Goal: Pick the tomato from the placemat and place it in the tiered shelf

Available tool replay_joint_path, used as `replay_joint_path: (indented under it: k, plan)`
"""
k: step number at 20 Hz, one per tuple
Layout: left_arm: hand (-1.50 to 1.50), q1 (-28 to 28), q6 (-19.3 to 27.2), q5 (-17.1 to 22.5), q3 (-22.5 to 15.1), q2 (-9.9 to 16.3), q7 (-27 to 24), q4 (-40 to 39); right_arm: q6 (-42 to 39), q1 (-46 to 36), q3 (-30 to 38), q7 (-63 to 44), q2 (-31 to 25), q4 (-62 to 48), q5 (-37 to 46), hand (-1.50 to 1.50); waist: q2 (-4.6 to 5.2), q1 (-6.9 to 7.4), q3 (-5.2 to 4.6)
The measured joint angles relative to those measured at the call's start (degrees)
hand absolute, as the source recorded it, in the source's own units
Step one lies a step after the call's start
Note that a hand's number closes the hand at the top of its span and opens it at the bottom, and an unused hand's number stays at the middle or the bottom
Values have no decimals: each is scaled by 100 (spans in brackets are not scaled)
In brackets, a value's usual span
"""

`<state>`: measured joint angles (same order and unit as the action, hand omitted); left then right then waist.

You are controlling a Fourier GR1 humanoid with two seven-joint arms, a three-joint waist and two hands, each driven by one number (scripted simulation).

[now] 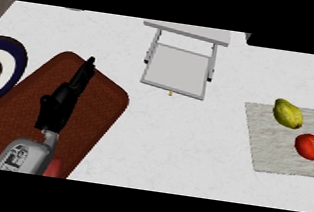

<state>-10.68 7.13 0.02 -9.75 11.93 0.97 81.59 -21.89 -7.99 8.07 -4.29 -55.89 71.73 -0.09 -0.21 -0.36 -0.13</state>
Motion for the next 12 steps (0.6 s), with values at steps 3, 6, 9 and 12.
replay_joint_path:
  k: [3,6,9,12]
  plan:
    - [0,8,-85,23,78,15,60,73,-111,104,8,-624,9,604,17,-150,3,-2,3]
    - [0,78,-162,3,126,20,118,205,-70,411,111,-1112,206,1298,46,-150,2,-11,4]
    - [0,148,-126,-141,112,-56,180,338,-117,682,328,-1395,375,1832,118,-150,5,-9,9]
    - [0,-9,-200,-188,193,-151,92,96,-154,632,384,-1716,612,2150,258,-150,11,0,9]
